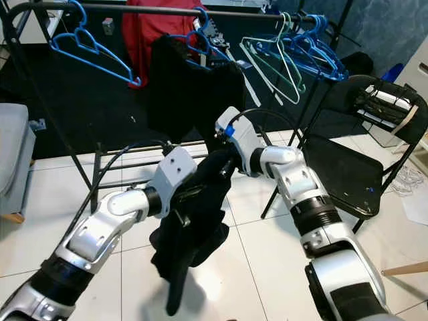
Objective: Hang hanger
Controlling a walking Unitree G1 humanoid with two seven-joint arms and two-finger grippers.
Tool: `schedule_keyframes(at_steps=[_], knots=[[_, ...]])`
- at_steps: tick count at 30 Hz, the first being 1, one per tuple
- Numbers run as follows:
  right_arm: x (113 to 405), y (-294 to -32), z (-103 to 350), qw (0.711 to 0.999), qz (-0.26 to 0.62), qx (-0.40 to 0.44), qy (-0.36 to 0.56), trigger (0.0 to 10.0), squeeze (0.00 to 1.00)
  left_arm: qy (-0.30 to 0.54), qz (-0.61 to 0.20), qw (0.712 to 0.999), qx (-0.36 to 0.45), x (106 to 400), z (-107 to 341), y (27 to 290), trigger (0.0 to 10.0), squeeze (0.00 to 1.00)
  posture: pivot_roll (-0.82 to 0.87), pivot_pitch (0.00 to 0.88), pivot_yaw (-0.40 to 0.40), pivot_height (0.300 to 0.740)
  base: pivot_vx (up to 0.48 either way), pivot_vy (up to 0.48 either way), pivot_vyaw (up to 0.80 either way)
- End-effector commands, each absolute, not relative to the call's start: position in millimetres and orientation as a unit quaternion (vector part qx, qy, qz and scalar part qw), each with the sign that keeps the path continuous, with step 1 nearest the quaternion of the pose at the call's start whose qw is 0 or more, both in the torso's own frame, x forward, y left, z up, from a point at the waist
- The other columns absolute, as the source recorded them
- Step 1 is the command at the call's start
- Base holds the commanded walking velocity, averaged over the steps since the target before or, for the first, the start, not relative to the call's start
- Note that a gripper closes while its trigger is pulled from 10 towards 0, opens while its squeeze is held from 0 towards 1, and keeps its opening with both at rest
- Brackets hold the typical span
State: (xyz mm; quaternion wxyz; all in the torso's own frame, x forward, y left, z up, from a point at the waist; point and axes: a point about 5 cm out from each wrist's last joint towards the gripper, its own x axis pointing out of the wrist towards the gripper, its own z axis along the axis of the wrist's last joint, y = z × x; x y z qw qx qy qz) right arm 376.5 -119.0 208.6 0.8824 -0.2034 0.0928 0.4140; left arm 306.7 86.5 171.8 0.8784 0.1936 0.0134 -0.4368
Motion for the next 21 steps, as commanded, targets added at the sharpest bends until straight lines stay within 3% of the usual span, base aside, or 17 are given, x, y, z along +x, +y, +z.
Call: schedule_keyframes(at_steps=[1,3,4,5,6,9,10,21], knots=[[380.3,-139.4,215.8,0.906,0.364,-0.196,0.09,0.0,0.0,0.042,-0.432,0.886,0.164,306.0,164.4,83.2,10.0,0.0,-0.13,0.088,-0.102,0.74,0.0,0.0,0.0],[379.9,-136.9,216.1,0.906,0.367,-0.19,0.088,0.0,0.0,0.057,-0.42,0.895,0.141,308.6,164.4,83.8,10.0,0.06,-0.13,0.09,-0.1,0.74,0.0,0.0,0.0],[379.8,-134.7,217.0,0.907,0.37,-0.183,0.086,0.0,0.0,0.059,-0.408,0.903,0.119,311.2,166.4,83.6,10.0,0.82,-0.13,0.09,-0.1,0.74,0.0,0.0,0.0],[379.8,-134.7,217.0,0.907,0.37,-0.183,0.086,0.0,0.0,0.059,-0.408,0.903,0.119,311.2,166.4,83.6,10.0,0.82,-0.13,0.09,-0.1,0.74,0.0,0.0,0.0],[379.7,-131.1,218.8,0.907,0.375,-0.17,0.084,0.0,0.0,0.057,-0.409,0.905,0.106,311.7,168.2,82.7,10.0,1.0,-0.13,0.093,-0.099,0.74,0.0,0.0,0.0],[379.4,-125.9,221.7,0.908,0.383,-0.148,0.081,0.0,0.0,0.052,-0.403,0.907,0.109,313.2,169.4,81.2,10.0,1.0,-0.13,0.094,-0.099,0.74,0.0,0.0,0.0],[378.9,-119.9,224.3,0.908,0.392,-0.126,0.081,0.0,0.0,0.043,-0.399,0.909,0.109,314.6,172.1,77.9,10.0,0.0,-0.14,0.098,-0.101,0.74,0.0,0.0,0.0],[380.2,-113.3,224.5,0.911,0.393,-0.073,0.104,0.0,0.0,0.06,-0.368,0.928,-0.008,320.3,196.7,52.6,10.0,0.0,-0.14,0.112,-0.107,0.74,0.0,0.0,0.0]])
